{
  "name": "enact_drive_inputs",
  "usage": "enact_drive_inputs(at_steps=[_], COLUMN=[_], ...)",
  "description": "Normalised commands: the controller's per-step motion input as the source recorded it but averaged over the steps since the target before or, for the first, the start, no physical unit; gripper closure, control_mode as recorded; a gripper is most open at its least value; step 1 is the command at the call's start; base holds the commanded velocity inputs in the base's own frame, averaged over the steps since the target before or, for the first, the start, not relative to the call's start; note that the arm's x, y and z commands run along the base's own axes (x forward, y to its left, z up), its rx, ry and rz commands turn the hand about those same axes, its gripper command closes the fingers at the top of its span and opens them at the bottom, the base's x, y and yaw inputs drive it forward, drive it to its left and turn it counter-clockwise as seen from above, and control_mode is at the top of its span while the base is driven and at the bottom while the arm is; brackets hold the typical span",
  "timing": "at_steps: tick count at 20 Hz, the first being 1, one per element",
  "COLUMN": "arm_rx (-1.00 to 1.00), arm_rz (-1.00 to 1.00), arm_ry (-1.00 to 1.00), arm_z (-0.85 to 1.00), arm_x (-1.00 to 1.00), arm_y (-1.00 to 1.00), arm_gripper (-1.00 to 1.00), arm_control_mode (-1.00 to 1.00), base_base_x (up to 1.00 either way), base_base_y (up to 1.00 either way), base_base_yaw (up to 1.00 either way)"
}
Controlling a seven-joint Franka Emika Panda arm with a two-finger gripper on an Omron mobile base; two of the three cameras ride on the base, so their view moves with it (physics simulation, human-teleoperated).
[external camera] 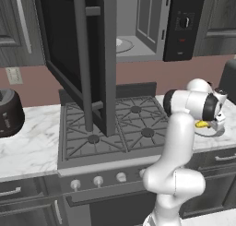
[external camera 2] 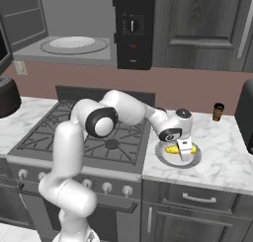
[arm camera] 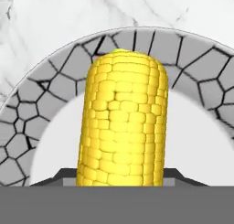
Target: Pick the corn from the counter and place it in the microwave. Then turn on the microwave.
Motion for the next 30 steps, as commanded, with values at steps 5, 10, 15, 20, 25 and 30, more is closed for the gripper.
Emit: enact_drive_inputs(at_steps=[5, 10, 15, 20, 25, 30], arm_rx=[0.0, 0.0, -0.04, -0.06, -0.09, -0.15], arm_rz=[0.13, 0.1, 0.09, 0.12, 0.16, 0.18], arm_ry=[-0.05, -0.06, -0.1, -0.1, -0.1, -0.08], arm_z=[0.53, 0.63, 0.59, 0.54, 0.52, 0.57], arm_x=[-0.02, -0.13, -0.34, -0.51, -0.57, -0.33], arm_y=[-0.05, 0.05, 0.29, 0.37, 0.51, 0.75], arm_gripper=[1.0, 1.0, 1.0, 1.0, 1.0, 1.0], arm_control_mode=[-1.0, -1.0, -1.0, -1.0, -1.0, -1.0], base_base_x=[0.0, 0.0, 0.0, 0.0, 0.0, 0.0], base_base_y=[0.0, 0.0, 0.0, 0.0, 0.0, 0.0], base_base_yaw=[0.0, 0.0, 0.0, 0.0, 0.0, 0.0])
